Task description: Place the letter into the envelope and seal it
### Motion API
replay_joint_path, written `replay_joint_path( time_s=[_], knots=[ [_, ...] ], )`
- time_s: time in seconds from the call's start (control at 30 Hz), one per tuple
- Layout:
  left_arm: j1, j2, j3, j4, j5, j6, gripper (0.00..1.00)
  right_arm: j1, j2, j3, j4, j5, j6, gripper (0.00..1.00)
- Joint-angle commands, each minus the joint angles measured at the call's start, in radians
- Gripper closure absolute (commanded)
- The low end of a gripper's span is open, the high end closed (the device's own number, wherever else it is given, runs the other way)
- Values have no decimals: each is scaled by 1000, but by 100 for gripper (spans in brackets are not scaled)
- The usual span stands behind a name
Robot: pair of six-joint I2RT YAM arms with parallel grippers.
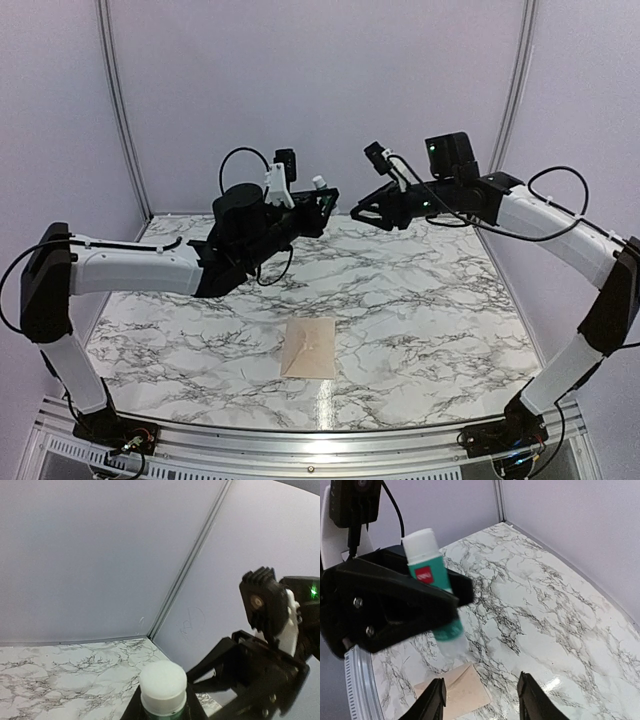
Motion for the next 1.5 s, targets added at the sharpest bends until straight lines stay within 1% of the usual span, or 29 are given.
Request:
replay_joint_path(
  time_s=[0.0,0.07,0.13,0.27,0.37,0.47,0.6,0.67,0.77,0.9,1.07,1.1,1.13,1.17,1.23,1.27,1.3,1.33,1.37,1.4,1.43,1.47],
  knots=[
    [45,-123,-57,18,308,118,100,-126,-30,14,-102,-314,-149,54],
    [67,-148,-70,17,441,114,100,-137,-20,22,-152,-427,-237,54],
    [86,-160,-67,17,534,93,100,-136,-6,31,-185,-540,-296,54],
    [97,-148,-31,19,663,56,100,-113,36,67,-155,-673,-282,53],
    [97,-117,8,22,726,17,100,-65,58,98,-129,-696,-259,52],
    [97,-96,28,28,753,-2,100,-12,65,114,-90,-694,-227,52],
    [97,-86,29,43,759,-16,100,4,78,112,-30,-710,-161,52],
    [97,-82,27,47,759,-22,100,4,83,111,-15,-717,-141,54],
    [97,-78,22,52,756,-26,100,5,86,105,0,-725,-122,58],
    [97,-71,21,57,750,-28,100,5,85,89,36,-739,-87,68],
    [96,-65,20,63,738,-25,100,5,83,72,74,-740,-44,84],
    [96,-64,19,63,734,-24,100,4,82,70,80,-733,-37,89],
    [96,-65,17,63,730,-21,100,4,82,70,83,-715,-29,93],
    [97,-65,15,63,724,-19,100,5,83,72,83,-691,-21,98],
    [96,-64,11,62,690,-13,100,4,83,84,69,-606,-15,100],
    [92,-64,5,62,646,-9,100,5,77,91,59,-533,-18,100],
    [84,-65,-4,62,571,-2,100,7,68,97,47,-419,-24,100],
    [67,-64,-15,62,451,1,100,15,53,102,33,-230,-23,100],
    [41,-59,-28,62,277,-2,100,31,32,93,38,14,1,100],
    [16,-48,-29,69,113,-15,100,40,17,75,58,175,21,100],
    [-5,-24,-17,77,-22,-22,100,53,19,77,60,299,41,100],
    [-21,4,6,80,-88,-27,100,79,26,82,56,410,50,100]
  ],
)
